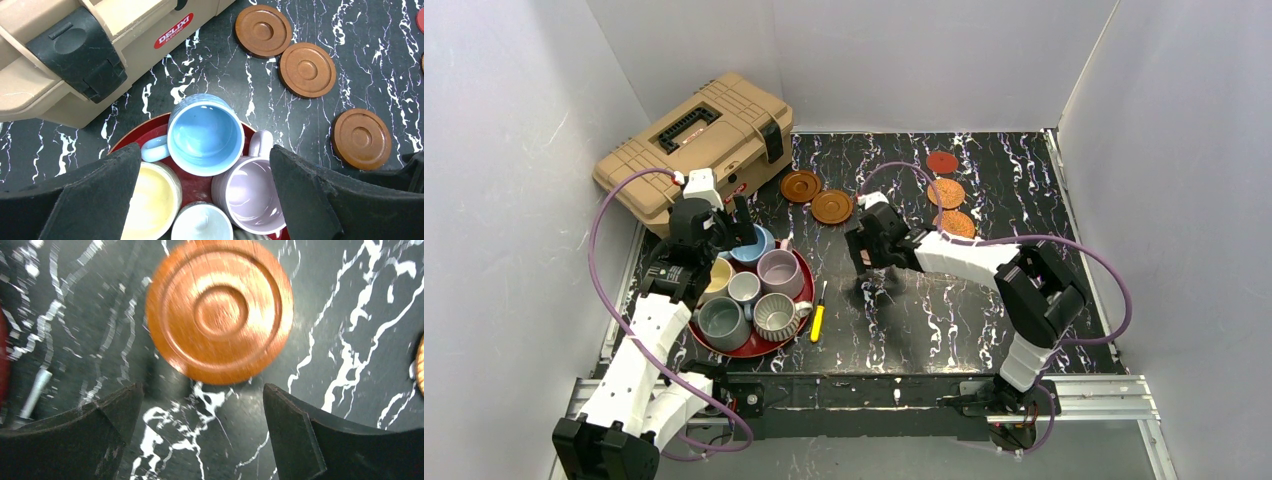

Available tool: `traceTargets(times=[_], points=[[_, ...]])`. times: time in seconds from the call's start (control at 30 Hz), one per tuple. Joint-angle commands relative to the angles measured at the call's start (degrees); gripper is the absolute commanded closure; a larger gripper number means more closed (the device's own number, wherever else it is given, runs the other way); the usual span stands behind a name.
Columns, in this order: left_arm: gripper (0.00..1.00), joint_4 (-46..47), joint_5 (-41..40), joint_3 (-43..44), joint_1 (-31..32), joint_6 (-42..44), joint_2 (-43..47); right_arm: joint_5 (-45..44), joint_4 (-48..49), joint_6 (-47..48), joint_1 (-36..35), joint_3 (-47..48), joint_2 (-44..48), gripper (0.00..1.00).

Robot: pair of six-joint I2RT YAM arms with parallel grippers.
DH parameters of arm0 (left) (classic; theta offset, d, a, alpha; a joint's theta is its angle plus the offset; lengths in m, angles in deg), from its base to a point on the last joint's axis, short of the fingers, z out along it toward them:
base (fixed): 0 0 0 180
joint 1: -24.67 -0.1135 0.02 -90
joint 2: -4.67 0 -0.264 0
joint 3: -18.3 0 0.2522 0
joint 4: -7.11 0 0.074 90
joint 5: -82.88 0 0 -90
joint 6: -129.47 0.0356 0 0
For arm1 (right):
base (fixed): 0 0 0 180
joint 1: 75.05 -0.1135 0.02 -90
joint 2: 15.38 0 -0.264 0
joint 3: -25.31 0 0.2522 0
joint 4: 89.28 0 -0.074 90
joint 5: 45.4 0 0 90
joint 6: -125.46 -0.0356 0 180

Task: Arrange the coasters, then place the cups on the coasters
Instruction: Move the coaster to the center of the board.

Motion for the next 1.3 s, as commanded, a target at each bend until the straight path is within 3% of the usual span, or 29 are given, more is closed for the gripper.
traceTargets(times=[0.0,0.4,0.67,1.27], points=[[0.01,-0.49,-0.19,1.50,-0.30,0.20,1.01,-1.99,-2.45,0.07,0.12,-4.21,2.17,0.02],[0.01,-0.67,-0.36,1.52,-0.30,0.09,1.10,-3.86,2.28,-0.83,0.20,-7.03,-0.83,0.02],[0.01,-0.58,-0.36,1.52,-0.30,0.13,1.10,-2.24,6.97,-1.03,1.87,-6.84,-3.64,0.17],[0.01,-0.50,-0.44,1.56,-0.30,0.22,0.75,-0.59,10.83,0.91,3.89,-3.52,-10.34,0.21]])
